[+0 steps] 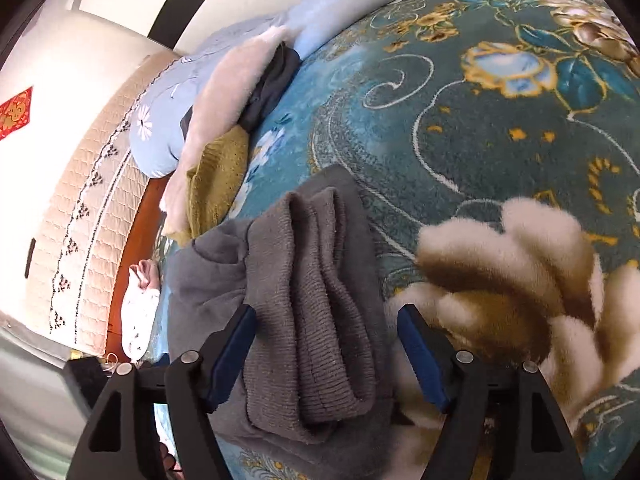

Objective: Fold clothes

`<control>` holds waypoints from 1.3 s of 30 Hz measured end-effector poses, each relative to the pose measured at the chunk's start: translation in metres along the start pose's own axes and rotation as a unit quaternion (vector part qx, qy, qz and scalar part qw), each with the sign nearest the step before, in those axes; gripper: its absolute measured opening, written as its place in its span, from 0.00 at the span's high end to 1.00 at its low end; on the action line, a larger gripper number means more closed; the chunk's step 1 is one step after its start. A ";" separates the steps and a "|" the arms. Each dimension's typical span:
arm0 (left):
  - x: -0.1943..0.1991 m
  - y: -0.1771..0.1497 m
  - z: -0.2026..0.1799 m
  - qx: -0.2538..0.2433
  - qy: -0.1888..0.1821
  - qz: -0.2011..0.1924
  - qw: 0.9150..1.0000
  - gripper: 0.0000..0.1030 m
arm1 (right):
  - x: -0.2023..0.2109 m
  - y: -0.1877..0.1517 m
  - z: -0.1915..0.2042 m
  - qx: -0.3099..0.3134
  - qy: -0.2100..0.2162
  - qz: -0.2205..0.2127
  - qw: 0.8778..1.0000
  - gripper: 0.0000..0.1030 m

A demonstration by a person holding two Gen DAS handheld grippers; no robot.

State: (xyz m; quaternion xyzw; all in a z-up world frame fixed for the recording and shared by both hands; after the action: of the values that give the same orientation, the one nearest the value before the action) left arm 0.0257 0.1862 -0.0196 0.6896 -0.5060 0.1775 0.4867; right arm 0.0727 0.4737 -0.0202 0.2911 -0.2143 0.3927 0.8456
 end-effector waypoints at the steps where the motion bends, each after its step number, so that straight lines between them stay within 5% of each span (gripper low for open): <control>1: -0.009 0.000 0.002 0.016 -0.008 0.015 1.000 0.42 | -0.001 0.000 0.000 0.001 -0.001 0.001 1.000 0.26; 5: -0.032 0.007 -0.008 0.060 -0.075 0.063 0.993 0.42 | -0.003 0.001 0.001 -0.005 0.008 0.012 1.000 0.26; 10: -0.045 0.008 -0.017 0.043 -0.066 0.081 0.994 0.39 | -0.006 -0.005 0.005 -0.012 0.041 0.040 0.998 0.25; 19: -0.041 0.005 -0.013 0.059 -0.085 0.069 0.992 0.39 | -0.012 -0.006 0.007 0.002 0.036 0.038 0.999 0.25; 22: -0.041 0.005 -0.015 0.051 -0.075 0.062 0.994 0.40 | -0.015 -0.009 0.012 0.034 0.010 0.037 0.999 0.28; 26: -0.037 0.003 -0.014 0.050 -0.075 0.051 0.995 0.41 | -0.013 -0.008 0.011 0.037 0.006 0.027 0.999 0.45; 30: -0.033 0.001 -0.014 0.049 -0.075 0.039 0.995 0.54 | -0.008 -0.006 0.014 0.038 0.023 0.015 0.999 0.58; 39: -0.019 0.005 -0.014 0.038 -0.087 0.015 0.995 0.68 | 0.003 -0.004 0.037 0.080 0.047 -0.017 0.996 0.63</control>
State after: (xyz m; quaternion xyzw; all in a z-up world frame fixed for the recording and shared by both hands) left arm 0.0169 0.2080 -0.0248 0.7129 -0.5495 0.1432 0.4116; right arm 0.0726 0.4488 0.0074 0.3430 -0.1370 0.4076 0.8351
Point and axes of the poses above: each gripper's, at about its wrist camera, not at the fingertips, and x roughly against the way its jaws point, z to its left, y to its top, the point moved 9 cm from there along -x, roughly the way its jaws point, and after that the axes turned 9 degrees about y, right-handed, at the moved point
